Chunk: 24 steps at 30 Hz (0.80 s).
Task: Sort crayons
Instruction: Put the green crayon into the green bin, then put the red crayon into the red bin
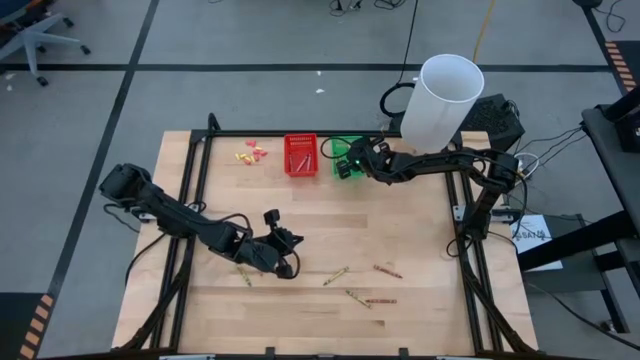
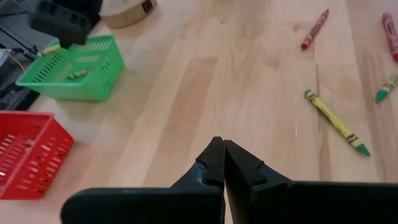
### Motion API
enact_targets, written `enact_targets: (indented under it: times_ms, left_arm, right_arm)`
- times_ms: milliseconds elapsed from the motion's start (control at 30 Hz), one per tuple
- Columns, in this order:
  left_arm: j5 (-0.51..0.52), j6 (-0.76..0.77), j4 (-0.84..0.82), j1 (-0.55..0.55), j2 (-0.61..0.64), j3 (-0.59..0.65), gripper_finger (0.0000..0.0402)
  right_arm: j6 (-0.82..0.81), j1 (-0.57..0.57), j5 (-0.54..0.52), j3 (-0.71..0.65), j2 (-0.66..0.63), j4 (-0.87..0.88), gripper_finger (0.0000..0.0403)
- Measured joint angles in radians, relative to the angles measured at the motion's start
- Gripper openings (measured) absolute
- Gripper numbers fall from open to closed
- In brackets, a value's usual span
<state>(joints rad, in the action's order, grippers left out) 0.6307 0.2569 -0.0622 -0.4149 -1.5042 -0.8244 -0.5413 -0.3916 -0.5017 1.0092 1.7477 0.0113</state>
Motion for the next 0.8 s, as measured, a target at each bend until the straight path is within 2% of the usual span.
enact_targets:
  times_ms: [300,467,633,800]
  left_arm:
    - [-0.054,0.046,0.000,-0.017,-0.012,0.000,0.0006]
    - [-0.055,0.051,-0.023,-0.045,-0.012,0.000,0.0006]
    - [-0.056,0.094,-0.125,-0.073,-0.004,0.000,0.0006]
    - [-0.087,0.130,-0.166,-0.092,0.002,0.000,0.0006]
  right_arm:
    - [0.073,0.008,0.004,0.000,-0.007,0.003,0.0107]
    - [0.165,0.059,0.007,0.000,-0.087,0.024,0.0127]
    - [0.309,0.189,0.007,0.000,-0.224,0.083,0.0132]
    - [0.352,0.393,0.008,0.000,-0.323,0.280,0.0132]
